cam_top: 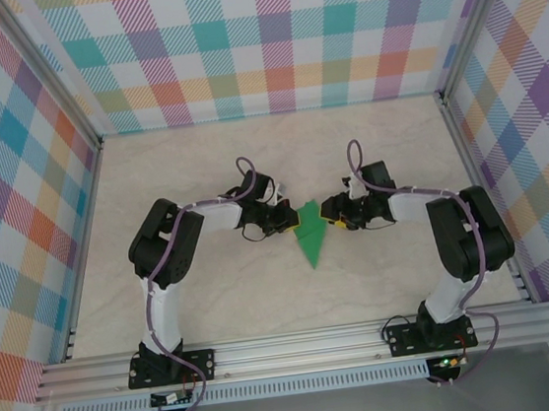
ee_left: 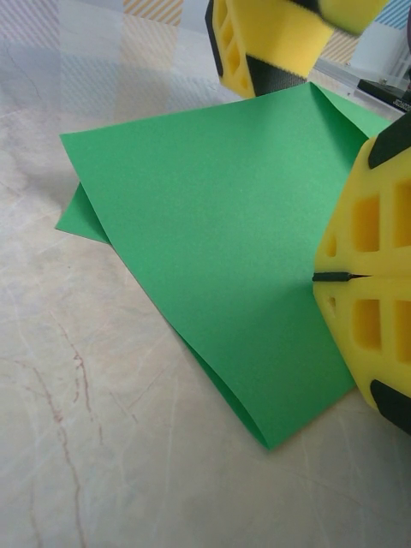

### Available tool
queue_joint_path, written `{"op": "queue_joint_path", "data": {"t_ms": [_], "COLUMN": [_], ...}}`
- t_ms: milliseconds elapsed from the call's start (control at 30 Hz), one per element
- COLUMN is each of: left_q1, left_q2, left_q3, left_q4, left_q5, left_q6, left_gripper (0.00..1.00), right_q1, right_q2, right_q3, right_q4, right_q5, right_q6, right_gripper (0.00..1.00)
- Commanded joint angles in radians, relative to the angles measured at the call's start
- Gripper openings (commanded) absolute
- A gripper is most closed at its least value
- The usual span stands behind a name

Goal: Fold a paper plane with a square sheet of paper (fold left side to right side)
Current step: Fold the wing for the fifth time at the center of the table.

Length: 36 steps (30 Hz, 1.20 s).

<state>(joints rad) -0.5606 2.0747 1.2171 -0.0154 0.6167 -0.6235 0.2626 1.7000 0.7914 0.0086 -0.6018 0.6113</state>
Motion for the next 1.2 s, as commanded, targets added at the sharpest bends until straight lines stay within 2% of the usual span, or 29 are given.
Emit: {"op": "queue_joint_path", "data": {"t_ms": [0,67,233,333,400,500,633,833,967,1167], "left_q1": [0.005,0.005,0.005,0.006,0.005,0.005,-0.043,-0.283,-0.438,-0.540], "left_q2": [-0.008,-0.009,-0.050,-0.132,-0.207,-0.323,-0.489,-0.645,-0.615,-0.453], "left_q3": [-0.011,-0.011,-0.016,-0.021,-0.019,-0.029,-0.101,-0.271,-0.279,-0.141], "left_q4": [-0.012,-0.014,-0.014,-0.063,-0.128,-0.227,-0.322,-0.298,-0.276,-0.344], "left_q5": [-0.008,-0.008,-0.009,-0.044,-0.090,-0.167,-0.281,-0.505,-0.628,-0.743], "left_q6": [0.018,0.019,0.030,0.069,0.114,0.180,0.255,0.235,0.222,0.254], "left_gripper": [0.00,0.00,0.00,0.09,0.19,0.33,0.46,0.51,0.53,0.56], "right_q1": [0.010,0.018,0.035,0.038,0.038,0.042,0.059,0.082,0.095,0.112], "right_q2": [0.037,0.047,0.033,-0.013,-0.043,-0.065,-0.109,-0.158,-0.173,-0.194], "right_q3": [0.020,0.024,0.006,-0.022,-0.043,-0.063,-0.089,-0.098,-0.098,-0.100], "right_q4": [0.019,0.032,0.067,0.049,0.030,0.000,-0.029,-0.080,-0.109,-0.152], "right_q5": [-0.031,-0.048,-0.071,-0.045,-0.027,-0.007,0.043,0.104,0.129,0.166], "right_q6": [0.015,0.022,0.055,0.059,0.057,0.058,0.081,0.125,0.161,0.189], "right_gripper": [0.47,0.42,0.21,0.08,0.00,0.00,0.00,0.00,0.00,0.00]}}
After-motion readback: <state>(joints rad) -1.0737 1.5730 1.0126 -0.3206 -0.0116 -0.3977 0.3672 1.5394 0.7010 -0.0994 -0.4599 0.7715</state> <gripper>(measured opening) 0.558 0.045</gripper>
